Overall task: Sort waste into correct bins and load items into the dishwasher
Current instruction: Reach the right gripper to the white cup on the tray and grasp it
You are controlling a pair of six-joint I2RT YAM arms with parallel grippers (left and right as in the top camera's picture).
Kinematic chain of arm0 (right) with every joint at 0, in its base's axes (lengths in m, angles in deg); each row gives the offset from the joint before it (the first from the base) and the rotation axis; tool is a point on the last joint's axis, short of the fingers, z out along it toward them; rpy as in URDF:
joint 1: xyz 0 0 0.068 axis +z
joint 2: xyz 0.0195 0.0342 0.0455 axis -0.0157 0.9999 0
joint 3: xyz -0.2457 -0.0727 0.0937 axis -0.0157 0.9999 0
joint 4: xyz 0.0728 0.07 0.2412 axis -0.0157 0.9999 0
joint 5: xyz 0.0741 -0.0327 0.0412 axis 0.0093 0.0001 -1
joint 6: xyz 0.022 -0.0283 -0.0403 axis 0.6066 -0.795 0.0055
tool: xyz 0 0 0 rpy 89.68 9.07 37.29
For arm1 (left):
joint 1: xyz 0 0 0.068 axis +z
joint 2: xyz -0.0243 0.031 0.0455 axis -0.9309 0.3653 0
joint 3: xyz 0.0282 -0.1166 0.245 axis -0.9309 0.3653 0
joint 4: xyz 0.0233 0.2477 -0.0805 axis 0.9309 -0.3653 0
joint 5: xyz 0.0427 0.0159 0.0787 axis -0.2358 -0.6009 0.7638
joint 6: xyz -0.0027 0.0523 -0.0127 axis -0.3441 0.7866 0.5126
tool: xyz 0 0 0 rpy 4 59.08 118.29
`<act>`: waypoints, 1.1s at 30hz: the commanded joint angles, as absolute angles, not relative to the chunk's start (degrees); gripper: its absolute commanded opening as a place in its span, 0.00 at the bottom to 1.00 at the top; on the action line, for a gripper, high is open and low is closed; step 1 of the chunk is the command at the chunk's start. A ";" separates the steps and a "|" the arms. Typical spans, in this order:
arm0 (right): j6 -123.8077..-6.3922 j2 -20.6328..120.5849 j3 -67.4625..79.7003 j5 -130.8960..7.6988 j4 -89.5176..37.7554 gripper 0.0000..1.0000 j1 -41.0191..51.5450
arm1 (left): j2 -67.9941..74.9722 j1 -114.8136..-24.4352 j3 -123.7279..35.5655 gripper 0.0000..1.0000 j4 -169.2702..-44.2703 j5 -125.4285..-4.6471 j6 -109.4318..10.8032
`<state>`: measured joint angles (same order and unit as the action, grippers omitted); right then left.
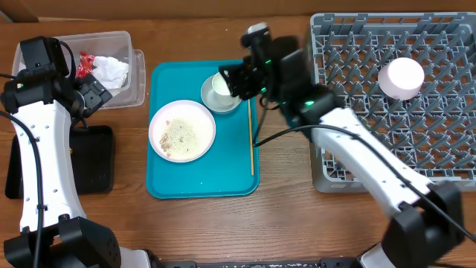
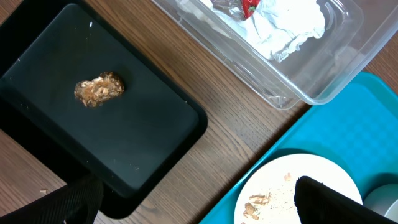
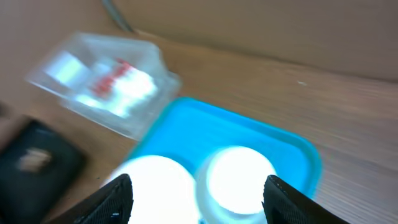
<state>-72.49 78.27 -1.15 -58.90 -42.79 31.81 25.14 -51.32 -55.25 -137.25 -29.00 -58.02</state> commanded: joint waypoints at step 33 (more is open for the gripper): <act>-78.78 108.15 -32.73 -45.46 -20.19 0.75 38.34 | 25.58 -51.34 -54.94 1.00 -137.18 -28.45 -58.75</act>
<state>-78.76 106.25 -31.70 -46.90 -20.03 38.91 25.14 -51.32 -55.25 -137.25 -29.00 -58.16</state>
